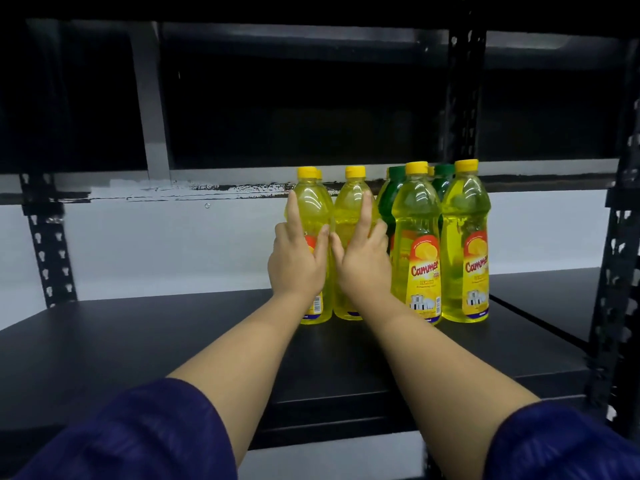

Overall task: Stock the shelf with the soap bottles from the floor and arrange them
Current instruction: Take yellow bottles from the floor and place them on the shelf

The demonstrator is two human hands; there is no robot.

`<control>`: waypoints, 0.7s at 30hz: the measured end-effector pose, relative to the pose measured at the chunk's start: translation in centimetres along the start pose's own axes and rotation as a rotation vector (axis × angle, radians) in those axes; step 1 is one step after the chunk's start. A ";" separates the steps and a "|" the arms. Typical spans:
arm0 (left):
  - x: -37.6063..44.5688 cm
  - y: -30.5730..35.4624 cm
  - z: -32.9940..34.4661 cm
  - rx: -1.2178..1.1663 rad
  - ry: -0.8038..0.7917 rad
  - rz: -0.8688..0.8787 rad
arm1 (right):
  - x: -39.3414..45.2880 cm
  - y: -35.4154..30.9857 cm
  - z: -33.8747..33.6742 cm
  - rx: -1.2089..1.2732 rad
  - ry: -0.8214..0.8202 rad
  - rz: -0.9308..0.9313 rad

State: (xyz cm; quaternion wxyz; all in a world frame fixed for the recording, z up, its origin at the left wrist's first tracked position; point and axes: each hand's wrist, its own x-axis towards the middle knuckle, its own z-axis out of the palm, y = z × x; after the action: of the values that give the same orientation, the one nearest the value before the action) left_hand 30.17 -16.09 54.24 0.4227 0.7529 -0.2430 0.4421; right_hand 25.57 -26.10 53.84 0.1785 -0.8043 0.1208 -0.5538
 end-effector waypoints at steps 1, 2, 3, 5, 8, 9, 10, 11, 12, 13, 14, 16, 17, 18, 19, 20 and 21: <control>-0.2 -0.3 0.7 -0.005 -0.001 0.011 | -0.1 0.3 0.4 -0.017 -0.006 0.002; -0.4 -0.6 1.2 -0.012 -0.007 0.023 | -0.2 0.6 0.7 -0.029 -0.013 0.005; -0.4 -1.0 1.7 -0.025 -0.018 0.033 | -0.1 0.8 0.9 -0.036 -0.023 0.011; -0.3 -1.6 1.9 -0.071 -0.058 0.044 | -0.1 1.0 1.1 -0.057 -0.043 0.022; 0.4 -2.6 1.2 -0.164 -0.226 0.049 | -0.5 0.8 0.6 -0.105 -0.094 0.019; 0.6 -3.0 0.8 -0.208 -0.330 0.038 | -0.7 0.8 0.2 -0.129 -0.131 0.018; 0.7 -3.6 0.3 -0.246 -0.437 0.017 | -0.9 0.7 -0.1 -0.153 -0.172 0.016; 0.8 -4.0 -0.2 -0.272 -0.535 -0.013 | -1.1 0.6 -0.5 -0.172 -0.206 0.016; 0.8 -4.3 -0.5 -0.290 -0.619 -0.044 | -1.2 0.6 -0.8 -0.181 -0.228 0.019; 0.8 -4.5 -0.7 -0.304 -0.682 -0.069 | -1.3 0.5 -1.1 -0.182 -0.239 0.023; 0.6 -4.6 -0.7 -0.312 -0.719 -0.092 | -1.5 0.3 -1.3 -0.181 -0.241 0.025; 0.4 -4.4 -0.7 -0.320 -0.738 -0.129 | -1.6 0.1 -1.5 -0.187 -0.240 0.028; 0.3 -4.4 -0.6 -0.323 -0.737 -0.139 | -1.6 0.1 -1.5 -0.195 -0.246 0.032; 0.3 -4.4 -0.6 -0.330 -0.740 -0.143 | -1.6 0.1 -1.5 -0.204 -0.257 0.036; 0.2 -4.5 -0.6 -0.337 -0.741 -0.140 | -1.6 0.1 -1.4 -0.212 -0.271 0.040; 0.1 -4.5 -0.5 -0.338 -0.736 -0.132 | -1.6 0.2 -1.4 -0.223 -0.282 0.043; 0.0 -4.6 -0.5 -0.330 -0.726 -0.124 | -1.6 0.3 -1.3 -0.238 -0.290 0.045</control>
State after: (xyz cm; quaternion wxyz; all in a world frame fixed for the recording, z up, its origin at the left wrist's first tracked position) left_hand 33.30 -13.24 52.46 0.4503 0.7954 -0.3984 0.0762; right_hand 23.79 -25.93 52.84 0.1100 -0.8883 0.1764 -0.4096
